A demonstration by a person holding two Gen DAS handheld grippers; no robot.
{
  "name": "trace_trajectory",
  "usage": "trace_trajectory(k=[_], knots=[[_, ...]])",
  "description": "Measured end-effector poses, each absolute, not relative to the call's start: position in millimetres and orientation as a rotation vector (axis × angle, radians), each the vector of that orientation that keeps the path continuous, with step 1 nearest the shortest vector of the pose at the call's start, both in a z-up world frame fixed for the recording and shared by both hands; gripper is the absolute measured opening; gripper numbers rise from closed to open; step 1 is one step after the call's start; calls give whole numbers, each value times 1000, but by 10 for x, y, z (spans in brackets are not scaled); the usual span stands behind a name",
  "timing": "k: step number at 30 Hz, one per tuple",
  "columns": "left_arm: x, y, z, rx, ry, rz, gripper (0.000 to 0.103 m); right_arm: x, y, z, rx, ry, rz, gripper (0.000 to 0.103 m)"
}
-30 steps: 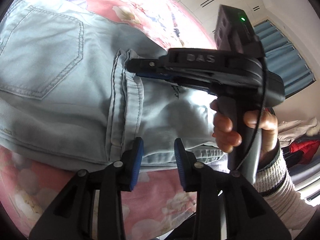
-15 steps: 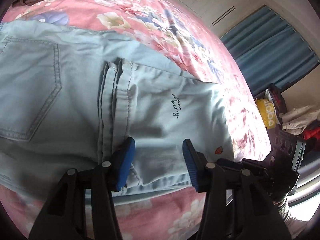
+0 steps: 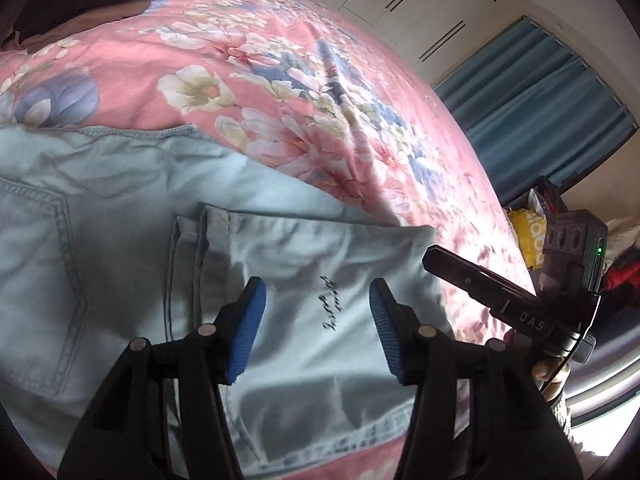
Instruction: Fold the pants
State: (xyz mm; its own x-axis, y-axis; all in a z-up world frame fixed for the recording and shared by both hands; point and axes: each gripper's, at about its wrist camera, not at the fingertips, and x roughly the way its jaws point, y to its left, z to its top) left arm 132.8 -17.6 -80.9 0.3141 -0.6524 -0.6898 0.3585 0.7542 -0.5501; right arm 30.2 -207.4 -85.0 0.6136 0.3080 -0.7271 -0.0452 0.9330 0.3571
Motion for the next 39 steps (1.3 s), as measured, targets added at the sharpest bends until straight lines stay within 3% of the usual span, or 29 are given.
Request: trace_trajectory(k=[1, 2, 3, 5, 6, 8, 9, 10, 11, 12, 13, 17, 28, 39], knots=[[1383, -135, -868, -313, 1063, -644, 53, 379, -2086, -909, 306, 893, 198, 26], [1440, -81, -947, -316, 1072, -615, 39, 479, -2067, -973, 287, 894, 167, 26], [1493, -11, -1013, -335, 1079, -613, 32, 528, -2096, -1059, 265, 913, 129, 26], [1554, 154, -1074, -371, 1089, -596, 2, 539, -2199, -1203, 277, 951, 87, 19], [1578, 234, -1093, -392, 1095, -600, 2, 505, -2246, -1225, 286, 953, 82, 12], [1586, 388, -1068, -431, 1086, -580, 2, 418, -2264, -1164, 260, 948, 61, 10], [1579, 461, -1020, -432, 1071, -553, 6, 389, -2252, -1121, 246, 949, 36, 10], [1552, 550, -956, -421, 1048, -509, 23, 375, -2229, -1073, 230, 947, 8, 11], [1524, 639, -909, -447, 1029, -514, 32, 331, -2201, -1009, 211, 937, -12, 13], [1471, 744, -860, -492, 1019, -529, 35, 268, -2153, -935, 199, 919, -7, 23], [1413, 840, -799, -516, 1002, -526, 44, 221, -2079, -883, 198, 902, 29, 34], [1083, 1178, -569, -542, 922, -495, 62, 65, -1610, -791, 172, 892, 236, 39], [318, 2078, -727, -788, 871, -308, 69, -26, -240, -1201, -157, 940, 441, 42], [701, 2152, -995, -935, 856, -216, 73, -167, -429, -887, -61, 894, 442, 42]])
